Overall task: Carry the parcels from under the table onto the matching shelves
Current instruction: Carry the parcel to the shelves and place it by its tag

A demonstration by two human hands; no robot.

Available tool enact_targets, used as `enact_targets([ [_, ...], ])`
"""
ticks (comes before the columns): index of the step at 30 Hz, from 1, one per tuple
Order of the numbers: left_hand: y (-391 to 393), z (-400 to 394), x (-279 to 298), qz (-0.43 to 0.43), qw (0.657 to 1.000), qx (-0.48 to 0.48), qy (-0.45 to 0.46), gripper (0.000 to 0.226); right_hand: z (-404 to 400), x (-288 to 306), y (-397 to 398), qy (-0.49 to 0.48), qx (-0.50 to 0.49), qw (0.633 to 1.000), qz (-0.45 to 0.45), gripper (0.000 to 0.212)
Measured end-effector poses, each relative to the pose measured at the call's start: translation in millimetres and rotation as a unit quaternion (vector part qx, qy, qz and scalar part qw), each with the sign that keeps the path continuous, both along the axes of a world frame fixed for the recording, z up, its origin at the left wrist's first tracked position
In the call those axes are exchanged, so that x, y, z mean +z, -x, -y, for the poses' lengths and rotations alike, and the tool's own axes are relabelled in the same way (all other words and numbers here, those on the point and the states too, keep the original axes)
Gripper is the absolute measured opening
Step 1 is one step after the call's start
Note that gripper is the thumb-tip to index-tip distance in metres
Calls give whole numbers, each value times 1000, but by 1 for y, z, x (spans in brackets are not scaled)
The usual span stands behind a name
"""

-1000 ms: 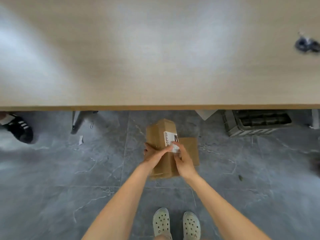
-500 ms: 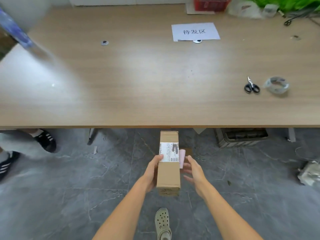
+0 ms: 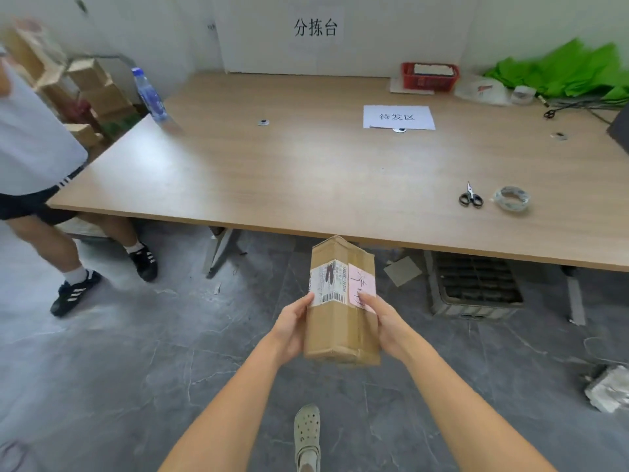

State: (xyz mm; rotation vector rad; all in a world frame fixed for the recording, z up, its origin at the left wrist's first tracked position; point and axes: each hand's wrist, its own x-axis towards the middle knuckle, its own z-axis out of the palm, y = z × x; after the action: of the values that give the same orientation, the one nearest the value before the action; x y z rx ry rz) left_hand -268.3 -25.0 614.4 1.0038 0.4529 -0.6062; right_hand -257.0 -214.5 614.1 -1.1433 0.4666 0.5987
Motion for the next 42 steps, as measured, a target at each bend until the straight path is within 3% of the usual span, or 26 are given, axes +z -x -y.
enact_targets([
  [4,30,-29,40,83,995,15,-55,35,-15,46,20,57,71,994,64,61],
  [8,59,-60,79,136,983,73,-104,29,-43,87,33,120,158,972,124,40],
  [12,92,-107,109,157,961,152,-167,29,-88,120,45,166,245,939,173,42],
  [15,121,-155,126,149,948,185,-213,51,-135,139,53,210,323,897,216,44],
  [22,238,-270,134,110,931,283,-201,38,-277,180,82,247,522,762,293,38],
  [25,298,-311,136,97,908,367,-178,27,-342,181,101,241,553,727,327,34],
  [30,397,-371,134,121,852,486,-153,22,-448,167,155,212,532,745,342,59],
  [33,453,-394,132,136,812,550,-143,26,-498,158,201,129,568,767,268,65],
  [35,488,-403,132,139,784,586,-151,26,-526,155,235,84,600,760,233,60],
  [39,558,-414,133,134,744,630,-181,36,-582,152,301,44,624,739,253,59],
  [42,606,-416,130,93,705,670,-211,22,-616,151,350,33,649,711,267,53],
])
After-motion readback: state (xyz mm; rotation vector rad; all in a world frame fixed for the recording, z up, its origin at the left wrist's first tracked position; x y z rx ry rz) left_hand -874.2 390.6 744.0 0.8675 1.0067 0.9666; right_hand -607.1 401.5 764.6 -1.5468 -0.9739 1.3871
